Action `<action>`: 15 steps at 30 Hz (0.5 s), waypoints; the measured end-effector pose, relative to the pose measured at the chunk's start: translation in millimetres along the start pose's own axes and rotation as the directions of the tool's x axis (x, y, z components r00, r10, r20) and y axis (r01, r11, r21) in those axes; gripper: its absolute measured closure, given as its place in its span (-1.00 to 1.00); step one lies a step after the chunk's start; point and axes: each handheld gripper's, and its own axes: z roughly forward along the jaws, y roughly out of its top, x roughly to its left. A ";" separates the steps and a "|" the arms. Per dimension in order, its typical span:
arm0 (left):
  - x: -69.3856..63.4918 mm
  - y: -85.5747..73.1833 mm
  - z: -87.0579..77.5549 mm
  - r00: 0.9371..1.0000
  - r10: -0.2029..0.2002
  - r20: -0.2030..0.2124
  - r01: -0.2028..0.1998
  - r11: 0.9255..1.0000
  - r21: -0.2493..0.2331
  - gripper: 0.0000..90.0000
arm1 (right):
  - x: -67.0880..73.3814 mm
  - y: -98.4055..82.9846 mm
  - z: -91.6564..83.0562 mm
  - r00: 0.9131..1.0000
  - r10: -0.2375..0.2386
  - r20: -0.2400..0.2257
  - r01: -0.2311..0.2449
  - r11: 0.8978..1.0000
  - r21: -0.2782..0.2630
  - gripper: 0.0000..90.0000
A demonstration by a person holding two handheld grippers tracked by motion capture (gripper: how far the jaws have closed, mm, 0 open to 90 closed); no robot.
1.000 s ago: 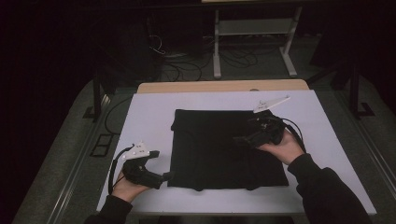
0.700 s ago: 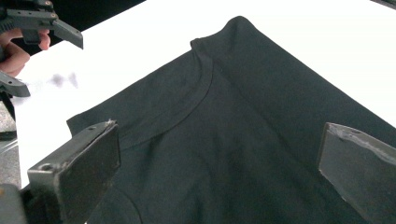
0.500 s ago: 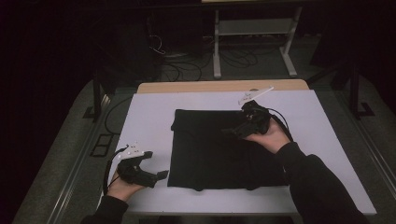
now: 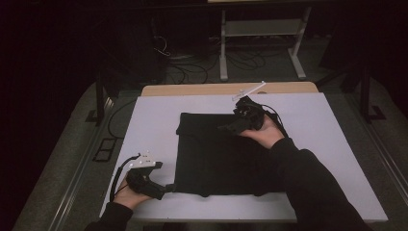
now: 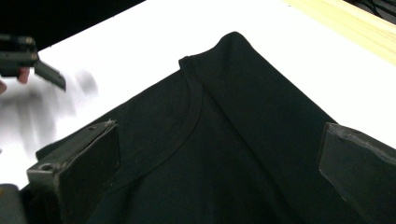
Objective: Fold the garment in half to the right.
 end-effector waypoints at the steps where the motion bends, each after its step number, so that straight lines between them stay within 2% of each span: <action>1: -0.5 -0.2 1.2 1.000 0.001 0.003 -0.001 1.000 0.004 -1.00 | -1.1 1.1 1.9 1.000 0.001 -0.002 -0.001 1.000 -0.003 -1.00; 7: -3.0 -1.9 7.6 1.000 0.020 0.023 -0.021 0.999 0.045 -1.00 | -5.9 4.7 11.8 1.000 0.012 0.006 -0.012 1.000 -0.014 -1.00; 8: -4.1 -2.6 10.4 0.999 0.031 0.029 -0.033 0.997 0.065 -1.00 | -7.0 5.2 13.5 1.000 0.015 0.005 -0.015 1.000 -0.016 -1.00; 13: -6.6 -3.2 15.6 0.998 0.051 0.047 -0.055 0.994 0.089 -1.00 | -11.3 8.8 22.0 0.999 0.035 0.011 -0.035 0.999 -0.017 -1.00; 14: -8.6 -3.4 17.3 0.998 0.036 0.051 -0.040 0.996 0.084 -1.00 | -12.0 9.5 23.8 0.999 0.038 0.011 -0.038 0.999 -0.017 -1.00; 15: -7.9 -2.9 17.3 0.996 0.063 0.058 -0.069 0.992 0.104 -1.00 | -13.1 10.2 25.5 0.999 0.035 0.012 -0.035 0.999 -0.017 -1.00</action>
